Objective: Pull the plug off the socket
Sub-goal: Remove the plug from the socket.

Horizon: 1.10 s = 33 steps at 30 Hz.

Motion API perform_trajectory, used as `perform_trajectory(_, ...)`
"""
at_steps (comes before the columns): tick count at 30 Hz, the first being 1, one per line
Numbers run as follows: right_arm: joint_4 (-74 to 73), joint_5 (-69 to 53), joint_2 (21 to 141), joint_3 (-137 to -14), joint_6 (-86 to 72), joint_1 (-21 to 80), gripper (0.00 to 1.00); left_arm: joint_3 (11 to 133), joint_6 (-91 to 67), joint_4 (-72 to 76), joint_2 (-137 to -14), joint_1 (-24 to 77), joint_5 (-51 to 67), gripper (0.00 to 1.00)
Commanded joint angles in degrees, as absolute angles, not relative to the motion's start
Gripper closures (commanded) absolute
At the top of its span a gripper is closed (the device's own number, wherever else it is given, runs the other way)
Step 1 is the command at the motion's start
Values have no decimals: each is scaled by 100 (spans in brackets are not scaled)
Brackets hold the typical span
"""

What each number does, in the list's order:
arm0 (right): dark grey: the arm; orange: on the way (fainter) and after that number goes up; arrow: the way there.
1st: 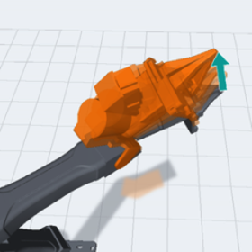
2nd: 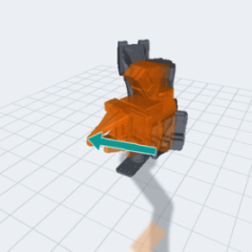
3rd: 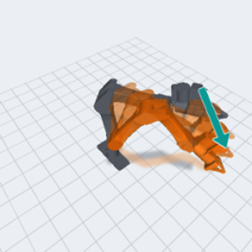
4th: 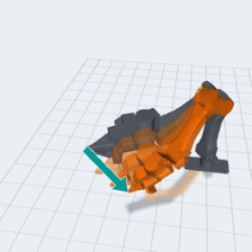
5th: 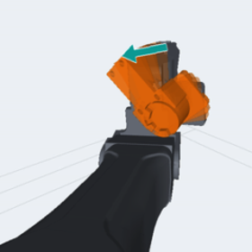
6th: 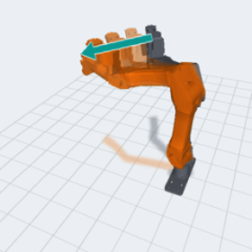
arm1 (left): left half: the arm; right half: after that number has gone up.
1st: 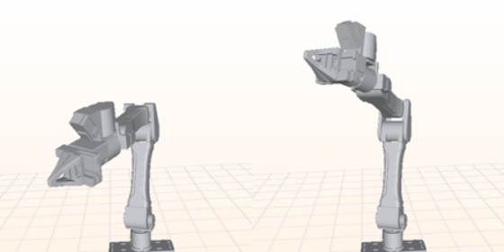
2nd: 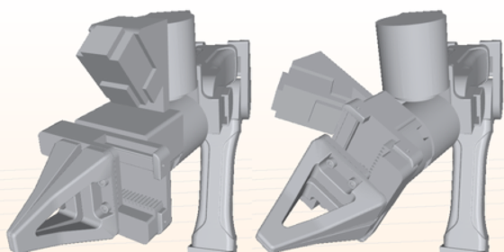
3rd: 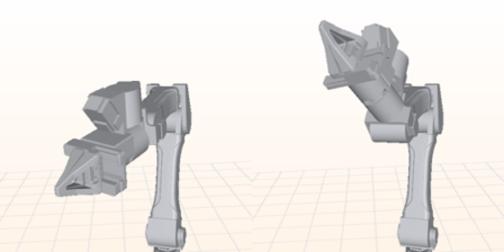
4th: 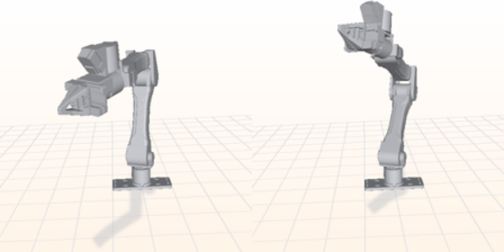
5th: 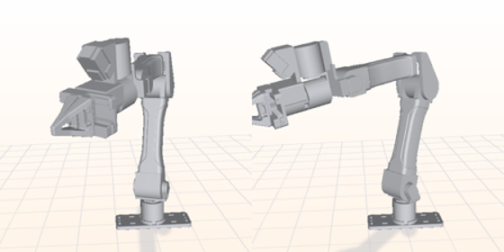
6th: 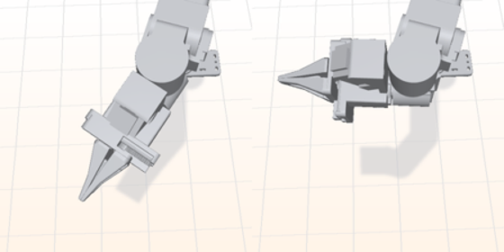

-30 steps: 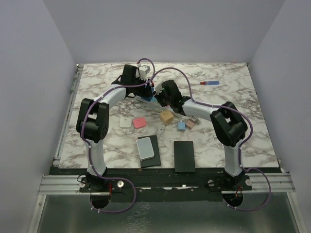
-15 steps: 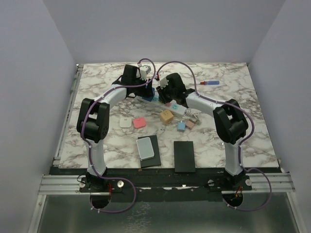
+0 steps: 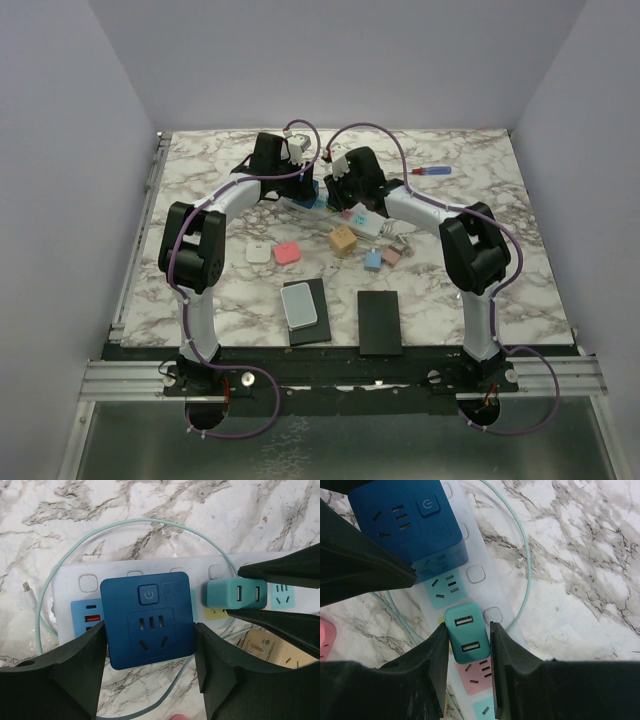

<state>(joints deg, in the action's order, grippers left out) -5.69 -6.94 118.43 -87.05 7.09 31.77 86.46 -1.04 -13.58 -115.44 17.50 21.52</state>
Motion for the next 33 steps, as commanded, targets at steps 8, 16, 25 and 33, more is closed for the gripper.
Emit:
perform_trajectory(8,461,491,11464,-8042,1244,3693,99,8622,-228,-2004,-11847,1781,2109,92)
perform_trajectory(16,542,849,11523,-7889,1464,3964,99,8631,-220,-2013,-11860,1777,2099,92)
perform_trajectory(25,182,692,11543,-8355,1087,3845,99,8622,-151,-2021,-11880,1782,2047,92)
perform_trajectory(33,-305,89,11768,-8905,695,3388,99,8622,-141,-2030,-11924,1778,2043,94)
